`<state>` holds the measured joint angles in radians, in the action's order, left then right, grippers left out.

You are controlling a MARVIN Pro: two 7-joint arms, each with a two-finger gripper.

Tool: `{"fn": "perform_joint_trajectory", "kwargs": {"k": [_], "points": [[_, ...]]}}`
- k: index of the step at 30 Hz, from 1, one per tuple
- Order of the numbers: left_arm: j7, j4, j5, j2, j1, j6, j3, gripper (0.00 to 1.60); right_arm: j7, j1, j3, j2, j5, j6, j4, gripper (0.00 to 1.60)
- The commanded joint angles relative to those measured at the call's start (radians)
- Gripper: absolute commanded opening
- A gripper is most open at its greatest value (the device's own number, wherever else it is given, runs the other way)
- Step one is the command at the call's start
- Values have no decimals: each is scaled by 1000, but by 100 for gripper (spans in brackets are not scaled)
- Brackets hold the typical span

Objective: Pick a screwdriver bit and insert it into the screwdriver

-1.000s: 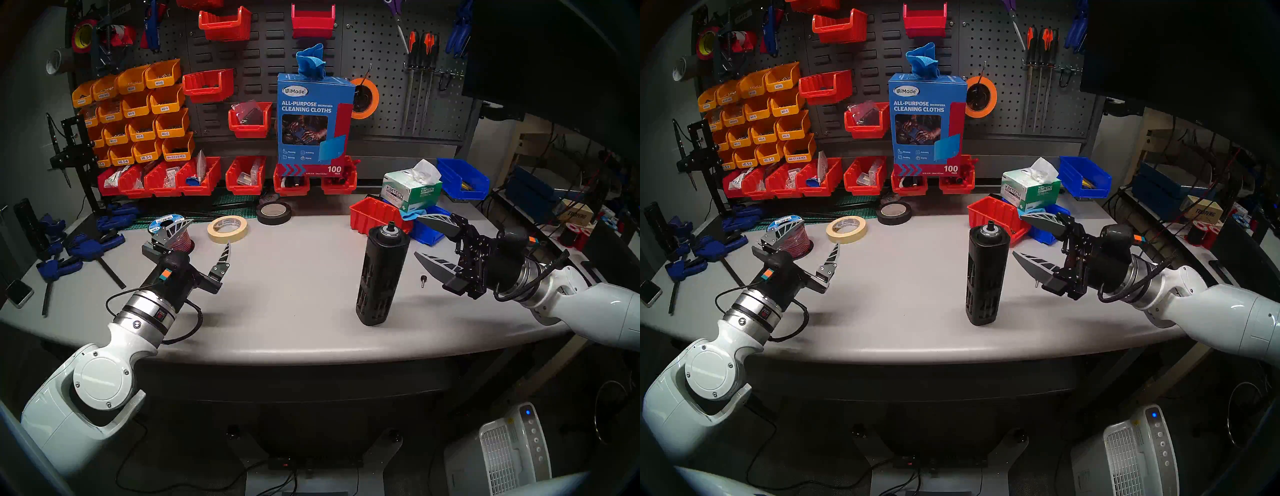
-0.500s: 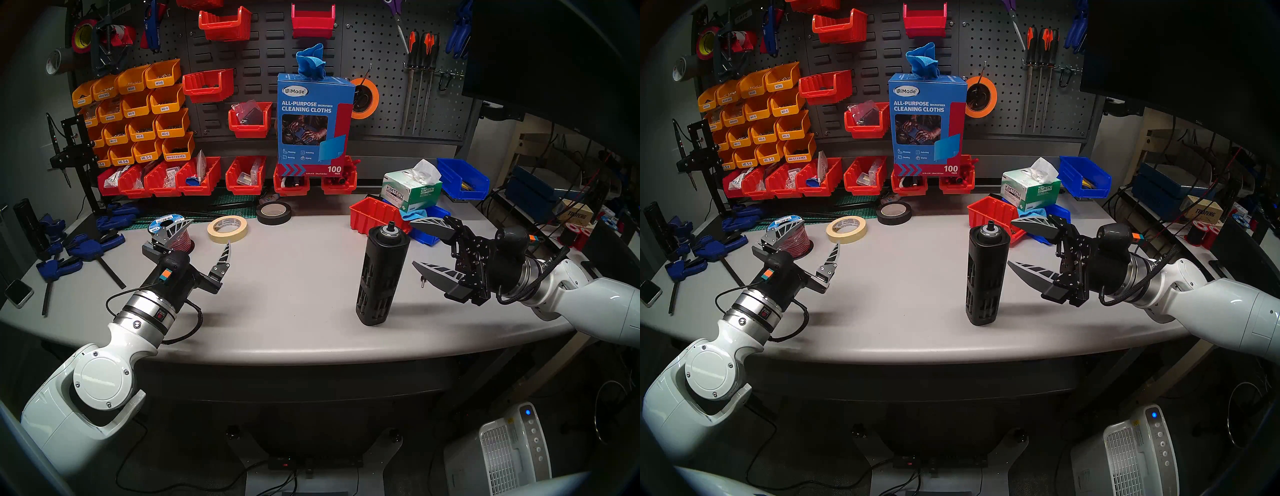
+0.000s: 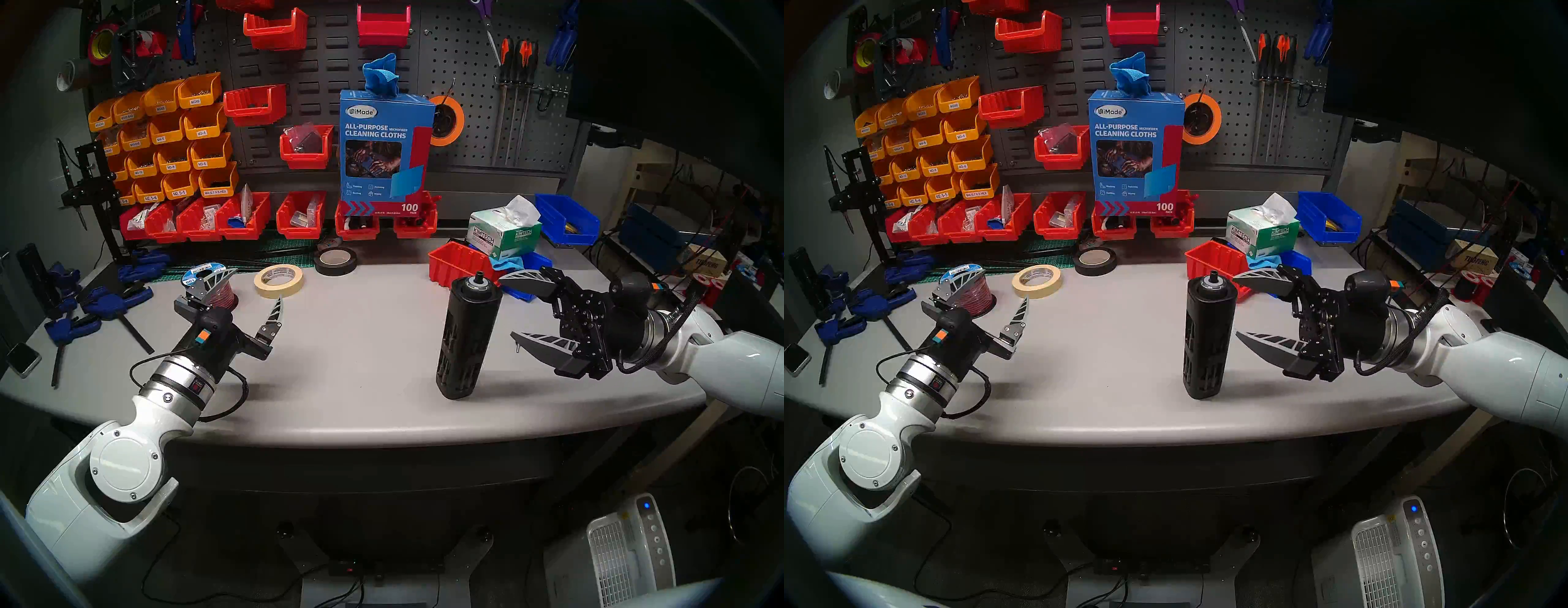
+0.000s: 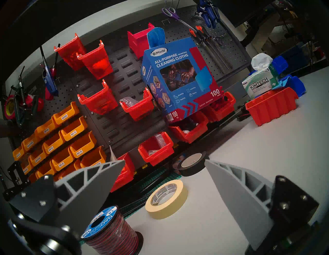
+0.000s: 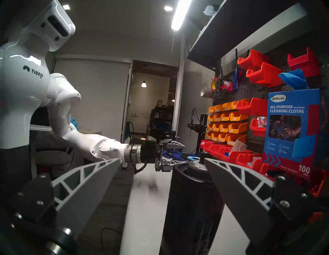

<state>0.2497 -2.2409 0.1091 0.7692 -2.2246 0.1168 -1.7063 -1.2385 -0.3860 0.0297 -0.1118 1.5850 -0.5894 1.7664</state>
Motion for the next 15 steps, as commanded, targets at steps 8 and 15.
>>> {"fn": "perform_joint_trajectory", "kwargs": {"k": [8, 15], "points": [[5, -24, -1, -3, 17, 9, -14, 160, -120, 64, -59, 6, 30, 107, -47, 160], [5, -26, -1, -3, 17, 9, -16, 160, -200, 79, -69, 6, 36, 205, -81, 160]]}}
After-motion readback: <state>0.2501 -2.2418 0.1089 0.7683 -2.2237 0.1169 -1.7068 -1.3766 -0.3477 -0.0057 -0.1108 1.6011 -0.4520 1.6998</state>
